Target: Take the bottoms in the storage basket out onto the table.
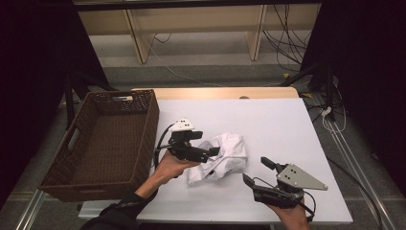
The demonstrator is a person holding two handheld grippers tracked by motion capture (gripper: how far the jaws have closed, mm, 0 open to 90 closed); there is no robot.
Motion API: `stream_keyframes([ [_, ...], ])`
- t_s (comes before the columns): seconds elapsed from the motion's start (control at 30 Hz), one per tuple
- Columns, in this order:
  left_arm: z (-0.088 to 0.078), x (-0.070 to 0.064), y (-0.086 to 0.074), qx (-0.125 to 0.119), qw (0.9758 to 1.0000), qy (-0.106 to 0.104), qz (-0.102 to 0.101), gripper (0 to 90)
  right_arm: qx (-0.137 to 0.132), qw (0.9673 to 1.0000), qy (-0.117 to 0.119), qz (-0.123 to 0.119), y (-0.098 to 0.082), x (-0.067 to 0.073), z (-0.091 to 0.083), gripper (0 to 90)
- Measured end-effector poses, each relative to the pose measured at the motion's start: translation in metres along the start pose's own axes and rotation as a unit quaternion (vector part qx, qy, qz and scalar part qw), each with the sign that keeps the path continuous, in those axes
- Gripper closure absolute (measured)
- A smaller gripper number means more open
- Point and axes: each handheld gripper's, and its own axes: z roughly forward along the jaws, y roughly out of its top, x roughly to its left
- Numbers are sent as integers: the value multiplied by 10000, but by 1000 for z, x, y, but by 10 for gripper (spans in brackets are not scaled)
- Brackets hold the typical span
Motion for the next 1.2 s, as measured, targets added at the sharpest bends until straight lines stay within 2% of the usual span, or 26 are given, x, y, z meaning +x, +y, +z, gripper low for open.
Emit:
stream_keyframes([
  [0.27, -6, -1, -2, -96, 9999, 48, 64, 76, -5, 10000, -13, -6, 0, 0, 0, 227],
  [0.67, -17, 1, -6, -288, 9995, 92, 40, 76, -17, 10000, -5, -13, 0, 0, -1, 227],
  [0.93, -22, 1, -8, -383, 9992, 69, 7, 74, -30, 10000, -3, -13, 0, 0, -1, 227],
  [1.2, -26, -1, -8, -471, 9989, 61, 55, 67, -36, 10000, -3, -8, 0, 0, -1, 227],
])
